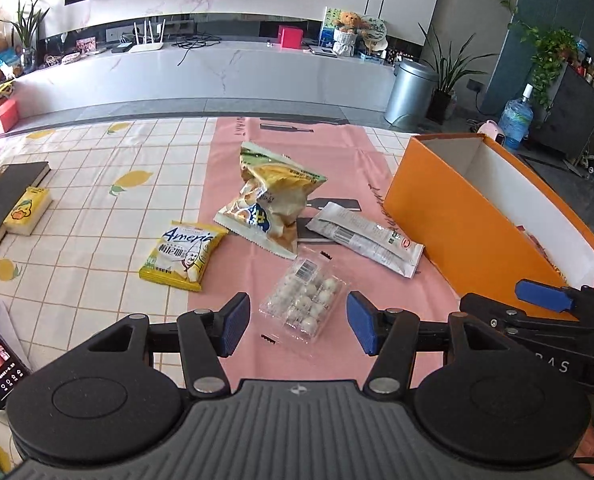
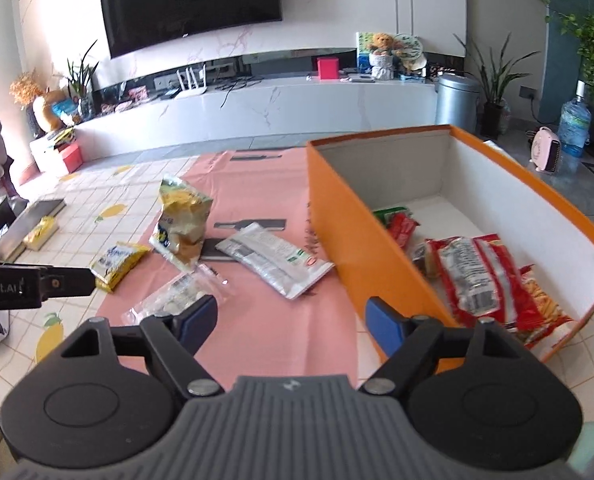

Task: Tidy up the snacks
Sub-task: 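Withdraw both tools from the box back over the remaining snacks, then grasp the clear bag of white balls with the left tool while the right tool grasps the white packet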

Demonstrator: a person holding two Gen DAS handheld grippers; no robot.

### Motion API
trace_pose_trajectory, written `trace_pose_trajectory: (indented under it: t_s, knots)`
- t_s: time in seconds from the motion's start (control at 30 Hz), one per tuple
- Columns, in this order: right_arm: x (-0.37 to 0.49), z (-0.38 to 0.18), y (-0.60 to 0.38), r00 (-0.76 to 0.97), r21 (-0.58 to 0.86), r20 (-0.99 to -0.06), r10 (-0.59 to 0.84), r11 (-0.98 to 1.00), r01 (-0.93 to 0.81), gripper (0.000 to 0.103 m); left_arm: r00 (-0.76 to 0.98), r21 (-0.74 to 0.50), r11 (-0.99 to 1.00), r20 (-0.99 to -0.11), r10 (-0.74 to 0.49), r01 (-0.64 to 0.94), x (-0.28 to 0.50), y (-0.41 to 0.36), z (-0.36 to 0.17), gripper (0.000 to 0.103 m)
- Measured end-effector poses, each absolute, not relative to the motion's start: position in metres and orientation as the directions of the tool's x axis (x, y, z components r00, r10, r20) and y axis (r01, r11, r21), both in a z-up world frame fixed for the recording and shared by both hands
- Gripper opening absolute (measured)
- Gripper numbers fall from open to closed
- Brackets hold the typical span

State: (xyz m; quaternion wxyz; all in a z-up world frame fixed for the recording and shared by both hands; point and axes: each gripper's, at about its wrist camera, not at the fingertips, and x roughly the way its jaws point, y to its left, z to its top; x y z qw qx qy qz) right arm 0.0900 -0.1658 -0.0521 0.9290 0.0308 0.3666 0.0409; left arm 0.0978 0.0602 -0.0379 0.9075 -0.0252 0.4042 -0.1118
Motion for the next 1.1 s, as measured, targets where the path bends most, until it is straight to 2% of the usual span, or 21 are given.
trace_pose_trajectory:
  t_s: [0.17, 0.3, 0.43, 0.5, 0.77, 1.0, 1.03, 1.1]
  knots:
    - [0.107, -0.071, -0.149, 0.691, 0.045, -0.715, 0.109, 0.993, -0.111, 0.066, 0.620, -0.118, 0.959, -0.741, -0.259, 0.259, 0.107, 0.055, -0.057, 0.067]
    - [0.123, -0.081, -0.140, 0.692, -0.021, -0.715, 0.103, 0.985, -0.169, 0.059, 0.599, -0.070, 0.951, -0.762, -0.247, 0.303, 0.120, 0.050, -0.072, 0.082]
    - [0.142, -0.098, -0.133, 0.677, -0.089, -0.731, 0.084, 0.972, -0.217, 0.047, 0.586, -0.024, 0.942, -0.777, -0.228, 0.335, 0.132, 0.046, -0.089, 0.083]
    - [0.152, -0.106, -0.133, 0.664, -0.104, -0.743, 0.078, 0.968, -0.230, 0.045, 0.583, -0.011, 0.935, -0.779, -0.231, 0.356, 0.137, 0.043, -0.096, 0.083]
    - [0.185, -0.123, -0.134, 0.660, -0.129, -0.747, 0.074, 0.959, -0.253, 0.044, 0.563, 0.003, 0.903, -0.783, -0.265, 0.429, 0.155, 0.033, -0.115, 0.086]
    - [0.193, -0.133, -0.136, 0.659, -0.132, -0.749, 0.069, 0.959, -0.251, 0.036, 0.551, -0.009, 0.905, -0.791, -0.267, 0.425, 0.163, 0.031, -0.123, 0.086]
    - [0.193, -0.133, -0.135, 0.660, -0.132, -0.748, 0.071, 0.959, -0.253, 0.034, 0.549, -0.015, 0.907, -0.792, -0.268, 0.421, 0.164, 0.031, -0.124, 0.086]
    - [0.192, -0.133, -0.133, 0.657, -0.128, -0.749, 0.082, 0.955, -0.266, 0.021, 0.546, -0.026, 0.910, -0.793, -0.271, 0.413, 0.166, 0.030, -0.125, 0.086]
